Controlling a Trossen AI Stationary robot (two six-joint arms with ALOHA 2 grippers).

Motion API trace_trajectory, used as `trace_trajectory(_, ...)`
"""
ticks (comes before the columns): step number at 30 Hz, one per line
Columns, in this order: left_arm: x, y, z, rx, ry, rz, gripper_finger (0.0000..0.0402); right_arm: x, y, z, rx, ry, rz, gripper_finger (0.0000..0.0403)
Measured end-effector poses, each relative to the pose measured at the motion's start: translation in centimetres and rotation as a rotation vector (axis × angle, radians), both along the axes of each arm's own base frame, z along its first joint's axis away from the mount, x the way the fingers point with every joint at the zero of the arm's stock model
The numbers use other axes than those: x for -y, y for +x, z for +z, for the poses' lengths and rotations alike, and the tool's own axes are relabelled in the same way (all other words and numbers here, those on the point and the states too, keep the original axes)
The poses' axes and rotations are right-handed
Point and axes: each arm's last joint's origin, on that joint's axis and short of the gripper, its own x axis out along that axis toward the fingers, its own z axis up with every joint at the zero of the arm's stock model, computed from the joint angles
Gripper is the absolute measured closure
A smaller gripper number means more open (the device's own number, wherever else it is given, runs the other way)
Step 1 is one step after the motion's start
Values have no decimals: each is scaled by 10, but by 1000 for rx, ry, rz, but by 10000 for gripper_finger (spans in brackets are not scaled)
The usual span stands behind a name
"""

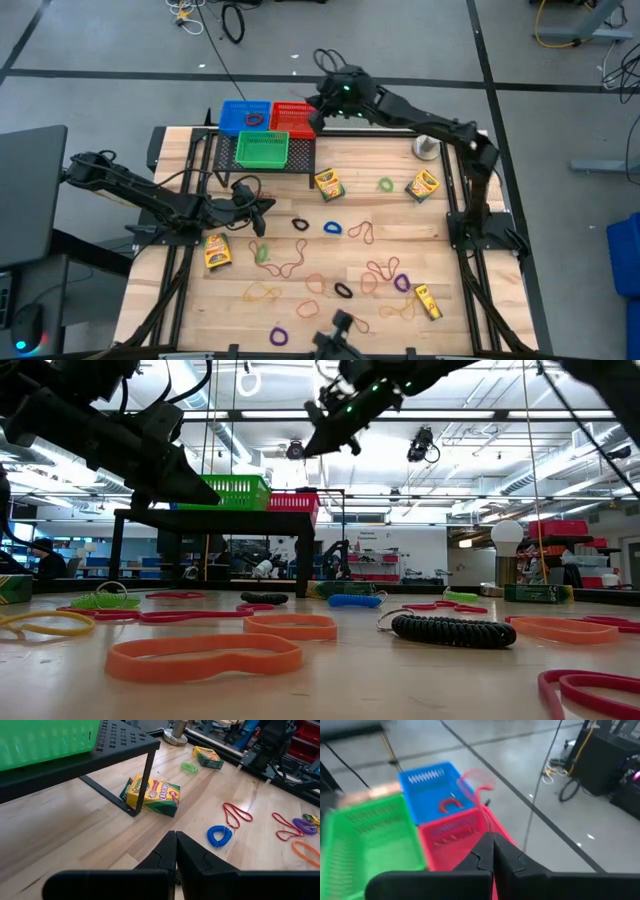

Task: Pick & Place Office Desk Supplies
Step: Put the red rubber band into the red bin, then put the green spring keychain into the blue bin

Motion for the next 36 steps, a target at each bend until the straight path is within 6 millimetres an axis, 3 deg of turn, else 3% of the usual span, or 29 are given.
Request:
trace_trajectory(6,0,0,0,-3,5,-1,392,21,14,-25,-115,-30,16,403)
trace_trajectory(13,0,0,0,-3,6,1,392,22,22,-41,-170,-70,61,392)
trace_trajectory(19,0,0,0,-3,5,-1,392,13,28,-40,-163,-83,80,373)
trace_trajectory(30,-6,2,-1,-17,-36,-74,392,5,31,-40,-168,-66,36,287)
trace_trajectory(36,-5,2,-1,-48,22,-105,392,-16,21,-10,-160,-99,14,301)
